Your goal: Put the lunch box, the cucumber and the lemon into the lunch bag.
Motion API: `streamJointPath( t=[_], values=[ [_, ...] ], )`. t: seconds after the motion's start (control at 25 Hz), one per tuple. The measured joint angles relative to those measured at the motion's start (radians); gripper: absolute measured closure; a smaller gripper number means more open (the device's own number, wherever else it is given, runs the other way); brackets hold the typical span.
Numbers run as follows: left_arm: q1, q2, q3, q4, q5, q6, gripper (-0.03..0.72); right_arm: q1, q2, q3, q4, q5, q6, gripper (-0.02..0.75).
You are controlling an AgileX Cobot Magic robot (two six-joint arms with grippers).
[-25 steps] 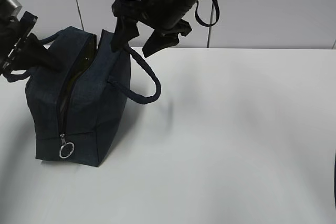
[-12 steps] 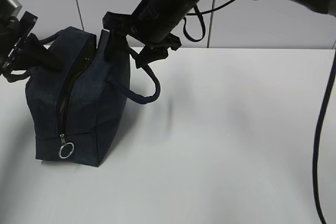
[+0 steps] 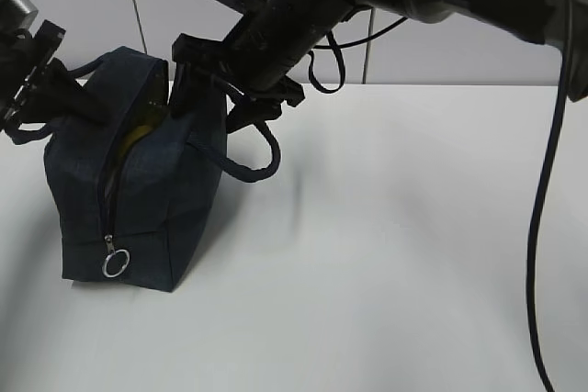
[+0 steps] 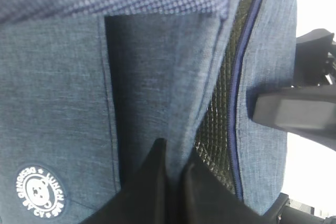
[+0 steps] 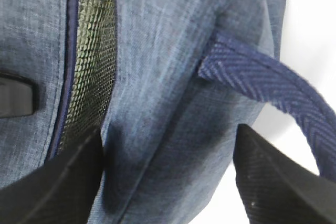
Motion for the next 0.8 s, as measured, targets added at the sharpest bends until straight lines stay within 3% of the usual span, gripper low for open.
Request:
streamJointPath(
  t=[0.24, 0.32, 0.4, 0.68, 0.8],
  values=[
    [0.000, 0.000, 0.000, 0.000, 0.000, 0.000, 0.697, 0.000, 0.000, 0.000, 0.011, 0.002, 0.000, 0.167],
    [-0.002, 0.000, 0.000, 0.000, 0.000, 0.000, 0.697, 0.000, 0.000, 0.000, 0.009, 0.004, 0.000, 0.201],
    [-0.003, 0.000, 0.000, 0.000, 0.000, 0.000, 0.697, 0.000, 0.000, 0.000, 0.002, 0.004, 0.000, 0.279],
    [-0.024, 0.000, 0.000, 0.000, 0.000, 0.000, 0.697, 0.000, 0.000, 0.000, -0.042, 0.019, -0.041, 0.691],
    [-0.044, 0.000, 0.000, 0.000, 0.000, 0.000, 0.697, 0.000, 0.000, -0.001, -0.081, 0.049, -0.056, 0.733]
  ],
)
